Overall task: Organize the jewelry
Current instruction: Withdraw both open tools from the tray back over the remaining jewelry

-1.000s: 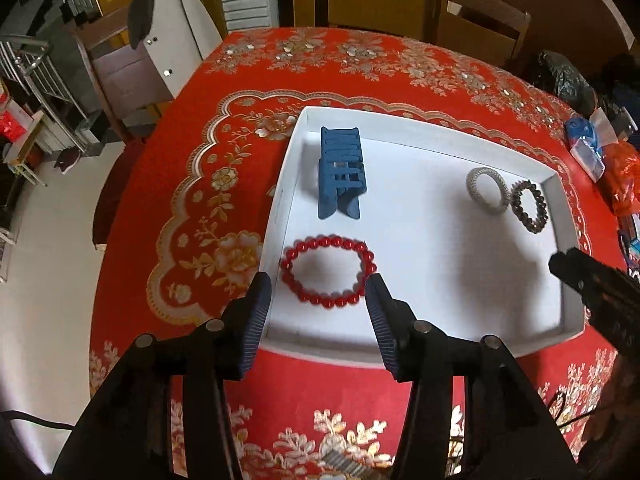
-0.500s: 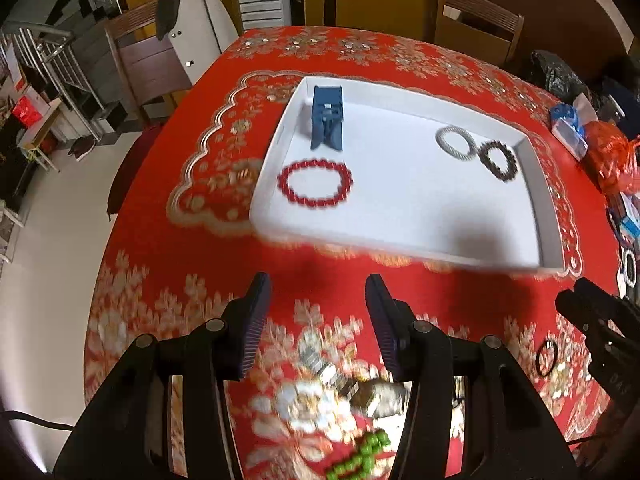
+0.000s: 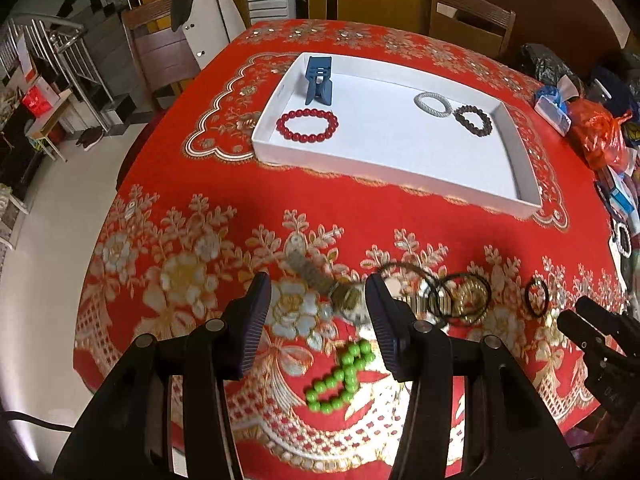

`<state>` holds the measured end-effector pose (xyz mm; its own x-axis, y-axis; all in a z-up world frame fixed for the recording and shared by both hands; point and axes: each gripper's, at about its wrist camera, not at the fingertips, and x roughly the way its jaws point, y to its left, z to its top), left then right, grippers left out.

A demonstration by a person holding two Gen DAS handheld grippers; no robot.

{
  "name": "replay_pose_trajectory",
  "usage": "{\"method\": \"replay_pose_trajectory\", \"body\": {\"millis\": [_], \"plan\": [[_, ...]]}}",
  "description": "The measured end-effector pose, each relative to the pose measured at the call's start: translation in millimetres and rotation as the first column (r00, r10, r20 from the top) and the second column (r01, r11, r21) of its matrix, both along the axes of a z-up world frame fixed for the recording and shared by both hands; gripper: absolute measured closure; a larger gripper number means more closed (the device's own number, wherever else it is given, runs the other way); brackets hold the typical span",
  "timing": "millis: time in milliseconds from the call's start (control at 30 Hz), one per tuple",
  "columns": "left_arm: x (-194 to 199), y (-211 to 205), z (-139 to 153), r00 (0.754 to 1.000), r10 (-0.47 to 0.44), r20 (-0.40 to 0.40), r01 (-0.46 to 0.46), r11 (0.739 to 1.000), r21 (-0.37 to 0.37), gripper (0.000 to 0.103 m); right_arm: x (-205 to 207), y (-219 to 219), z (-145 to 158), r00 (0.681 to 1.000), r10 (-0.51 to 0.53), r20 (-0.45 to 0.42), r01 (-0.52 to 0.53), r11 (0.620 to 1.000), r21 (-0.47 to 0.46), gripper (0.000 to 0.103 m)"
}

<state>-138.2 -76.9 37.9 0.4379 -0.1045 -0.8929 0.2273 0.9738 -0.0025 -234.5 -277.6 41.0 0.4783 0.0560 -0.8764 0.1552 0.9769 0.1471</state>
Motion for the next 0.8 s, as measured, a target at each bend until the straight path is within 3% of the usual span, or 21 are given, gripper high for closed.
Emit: {"method": "replay_pose_trajectory", "body": {"millis": [467, 800], "plan": [[-31, 10, 1, 1.0, 0.001, 0.005, -0.001, 1.0, 0.004, 0.055, -31, 5, -6, 1.0, 0.006, -0.008, -0.006, 1.0, 0.008, 0.06], [-35, 38, -12, 0.997, 0.058, -0.046, -0.059, 0.997, -0.039, 0.055, -45, -7, -23, 0.998, -0.024, -0.054, 0.025, 1.0, 0.015, 0.059]]}}
